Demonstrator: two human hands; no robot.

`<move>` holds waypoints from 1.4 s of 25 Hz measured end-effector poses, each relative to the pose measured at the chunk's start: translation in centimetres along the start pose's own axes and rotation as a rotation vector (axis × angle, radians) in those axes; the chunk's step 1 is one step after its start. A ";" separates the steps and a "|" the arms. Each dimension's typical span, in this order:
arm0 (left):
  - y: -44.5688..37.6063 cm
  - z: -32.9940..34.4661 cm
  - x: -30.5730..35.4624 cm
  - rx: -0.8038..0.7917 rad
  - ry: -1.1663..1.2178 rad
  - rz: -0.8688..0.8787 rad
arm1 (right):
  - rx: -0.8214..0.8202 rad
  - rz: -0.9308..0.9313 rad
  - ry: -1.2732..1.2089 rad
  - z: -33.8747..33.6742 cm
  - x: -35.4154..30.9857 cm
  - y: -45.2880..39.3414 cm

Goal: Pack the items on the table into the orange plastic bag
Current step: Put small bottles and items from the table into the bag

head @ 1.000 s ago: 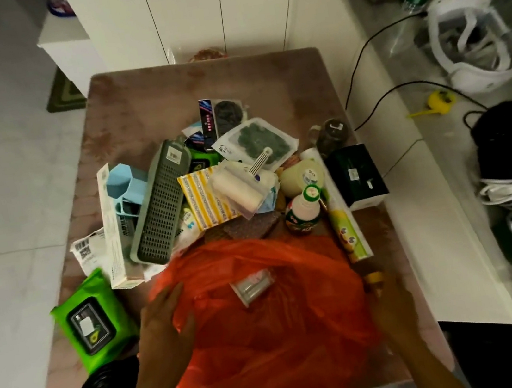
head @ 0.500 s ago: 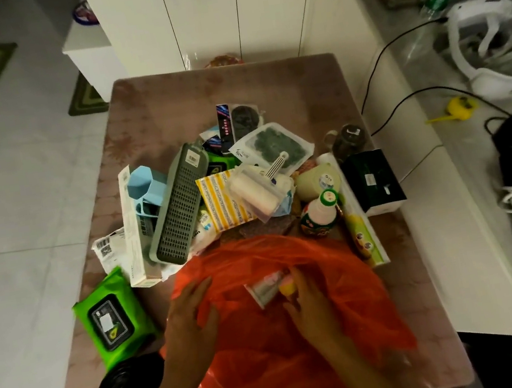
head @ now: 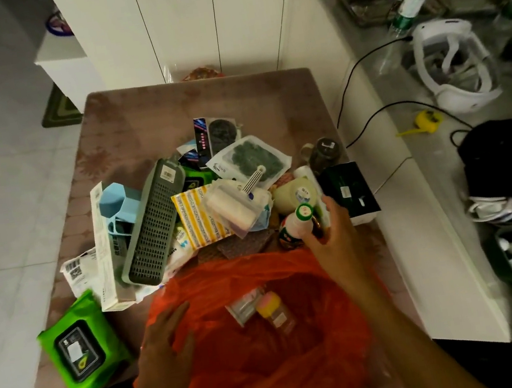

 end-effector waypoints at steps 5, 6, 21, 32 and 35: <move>0.2 -1.2 0.4 0.027 -0.084 0.008 | -0.157 0.129 0.201 2.5 1.2 -4.5; 0.2 -1.7 0.8 0.030 -0.142 0.038 | -0.150 0.113 0.208 2.3 1.2 -4.8; 0.9 -6.0 0.5 0.137 0.107 0.106 | -0.381 0.151 -0.472 11.5 -8.3 8.5; 1.2 -5.0 -0.3 0.124 0.136 0.177 | -0.638 0.376 -0.284 18.7 -9.2 3.9; 0.3 -4.5 -0.9 0.150 0.138 0.144 | -0.302 -0.005 -0.253 13.0 -10.7 3.5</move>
Point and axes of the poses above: each hand's wrist, its own y-axis away from the middle knuckle, its own z-axis out of the palm, x = y × z, the point moved 2 cm from there along -y, towards the middle knuckle, and after that the axes turned 13 degrees about -x, right-handed, at the moved point
